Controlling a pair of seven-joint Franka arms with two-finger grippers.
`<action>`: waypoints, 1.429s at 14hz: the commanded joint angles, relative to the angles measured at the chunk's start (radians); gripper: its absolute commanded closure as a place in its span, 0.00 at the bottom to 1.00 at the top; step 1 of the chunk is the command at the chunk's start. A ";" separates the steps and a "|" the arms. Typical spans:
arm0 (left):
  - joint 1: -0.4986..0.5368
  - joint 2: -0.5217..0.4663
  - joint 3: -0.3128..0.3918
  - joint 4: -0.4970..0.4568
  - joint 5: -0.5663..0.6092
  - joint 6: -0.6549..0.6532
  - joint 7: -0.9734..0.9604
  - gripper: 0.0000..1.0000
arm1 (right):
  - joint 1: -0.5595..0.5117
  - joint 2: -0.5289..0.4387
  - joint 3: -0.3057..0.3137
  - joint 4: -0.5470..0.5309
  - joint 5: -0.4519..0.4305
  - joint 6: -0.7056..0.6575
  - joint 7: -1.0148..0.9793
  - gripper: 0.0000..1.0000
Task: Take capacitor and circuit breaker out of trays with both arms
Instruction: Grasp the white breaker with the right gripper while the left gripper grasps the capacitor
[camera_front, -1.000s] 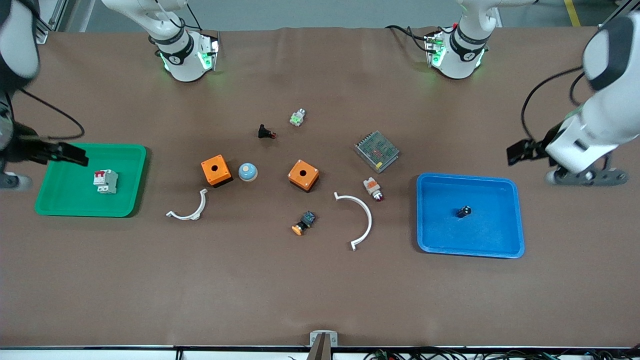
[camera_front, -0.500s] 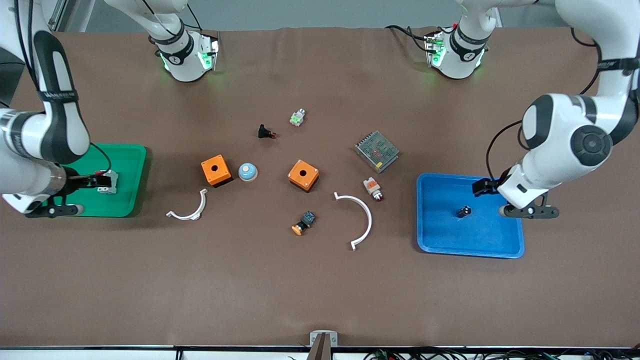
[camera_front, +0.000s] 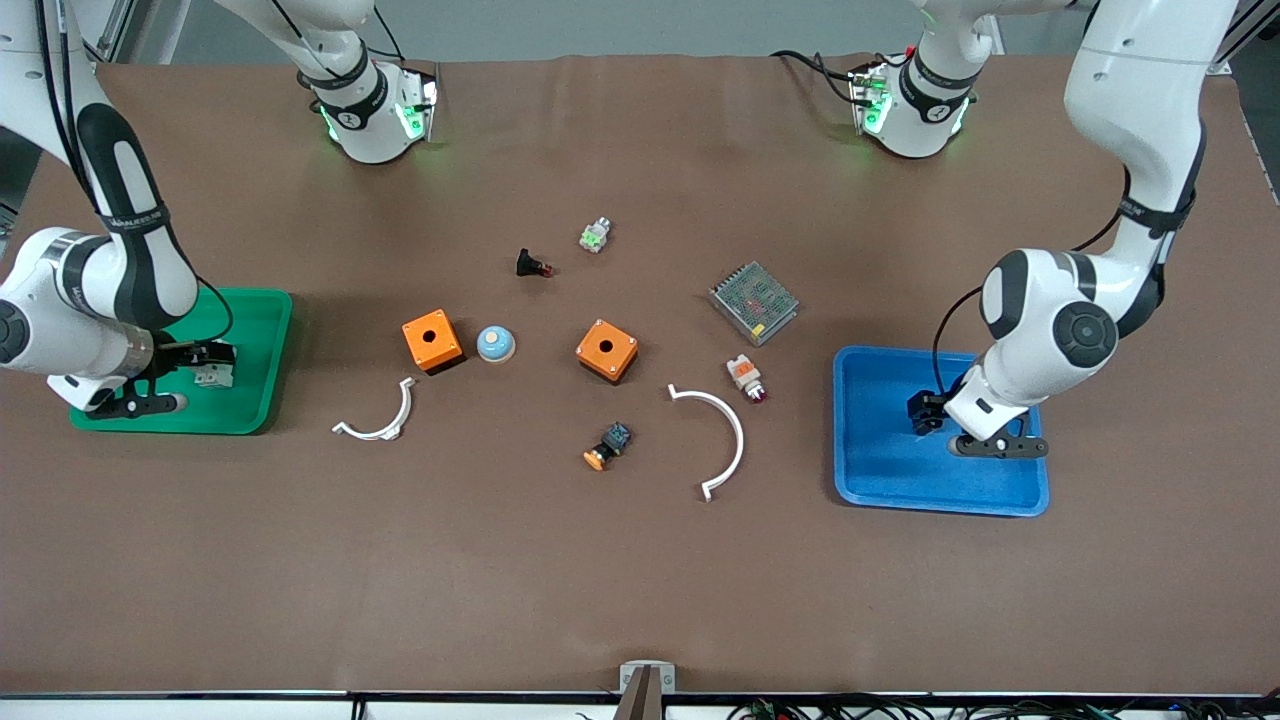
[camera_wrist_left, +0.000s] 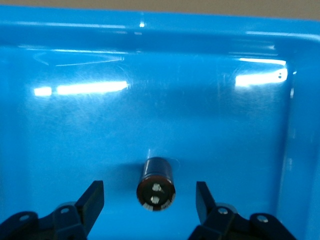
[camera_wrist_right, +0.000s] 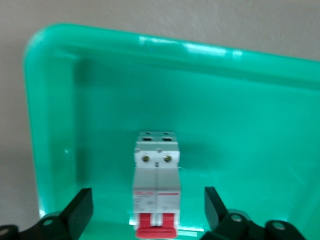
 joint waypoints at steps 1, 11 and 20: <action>0.007 0.010 -0.005 0.003 0.014 0.012 -0.005 0.25 | -0.021 -0.001 0.014 -0.056 -0.019 0.071 -0.006 0.35; 0.000 0.004 -0.011 0.022 0.013 0.006 -0.022 1.00 | 0.164 -0.087 0.040 0.146 0.013 -0.263 0.223 0.98; -0.025 -0.174 -0.249 0.014 0.016 -0.201 -0.374 1.00 | 0.494 0.031 0.040 0.274 0.341 -0.181 0.683 0.97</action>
